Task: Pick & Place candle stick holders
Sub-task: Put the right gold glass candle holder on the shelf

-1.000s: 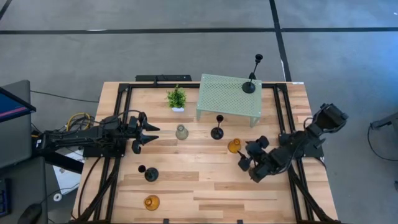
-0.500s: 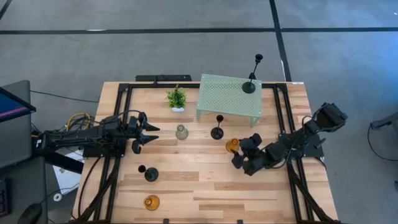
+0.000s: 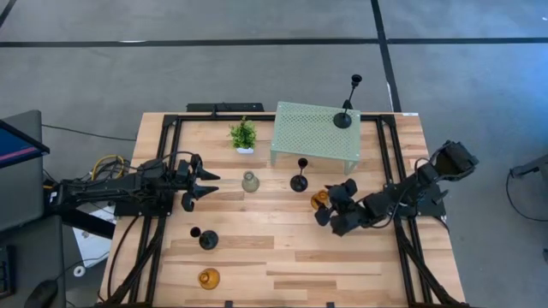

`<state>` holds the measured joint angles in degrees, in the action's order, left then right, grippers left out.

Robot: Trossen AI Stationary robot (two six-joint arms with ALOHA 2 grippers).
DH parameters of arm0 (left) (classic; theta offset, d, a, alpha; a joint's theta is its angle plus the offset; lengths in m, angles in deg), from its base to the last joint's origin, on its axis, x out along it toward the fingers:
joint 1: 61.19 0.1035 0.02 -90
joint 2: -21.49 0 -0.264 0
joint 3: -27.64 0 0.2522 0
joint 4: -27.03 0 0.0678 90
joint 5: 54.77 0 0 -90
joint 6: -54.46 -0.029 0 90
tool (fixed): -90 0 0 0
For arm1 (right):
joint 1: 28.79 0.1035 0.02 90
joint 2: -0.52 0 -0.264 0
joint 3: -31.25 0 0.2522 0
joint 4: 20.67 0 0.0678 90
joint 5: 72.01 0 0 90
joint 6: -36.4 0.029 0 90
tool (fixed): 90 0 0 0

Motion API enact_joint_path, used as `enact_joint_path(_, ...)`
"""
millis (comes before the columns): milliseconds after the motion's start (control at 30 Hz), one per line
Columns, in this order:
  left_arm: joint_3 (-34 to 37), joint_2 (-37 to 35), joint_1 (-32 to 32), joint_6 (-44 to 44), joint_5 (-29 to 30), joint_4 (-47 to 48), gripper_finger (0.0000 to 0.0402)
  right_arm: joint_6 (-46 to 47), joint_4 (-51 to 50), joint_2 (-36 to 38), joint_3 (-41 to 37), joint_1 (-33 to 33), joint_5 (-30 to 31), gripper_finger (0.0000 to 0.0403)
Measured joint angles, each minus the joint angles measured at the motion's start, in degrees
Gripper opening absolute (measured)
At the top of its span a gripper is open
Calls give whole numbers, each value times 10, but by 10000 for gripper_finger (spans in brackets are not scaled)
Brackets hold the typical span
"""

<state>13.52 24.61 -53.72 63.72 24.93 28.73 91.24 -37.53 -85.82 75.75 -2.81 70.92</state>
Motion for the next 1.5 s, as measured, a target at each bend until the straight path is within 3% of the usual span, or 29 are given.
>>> enact_joint_path(267,0,0,0,0,0,0,182,-13,5,0,0,-14,-28,257)
enact_joint_path(600,0,0,0,0,0,0,182,-15,2,0,0,-8,-37,124)
enact_joint_path(900,0,0,0,0,0,0,182,-15,0,43,0,3,-51,135)
enact_joint_path(1233,0,0,0,0,0,0,182,-110,-2,188,6,-8,-75,123)
enact_joint_path(1500,0,0,0,0,0,0,182,-158,-208,288,97,-44,-85,128)
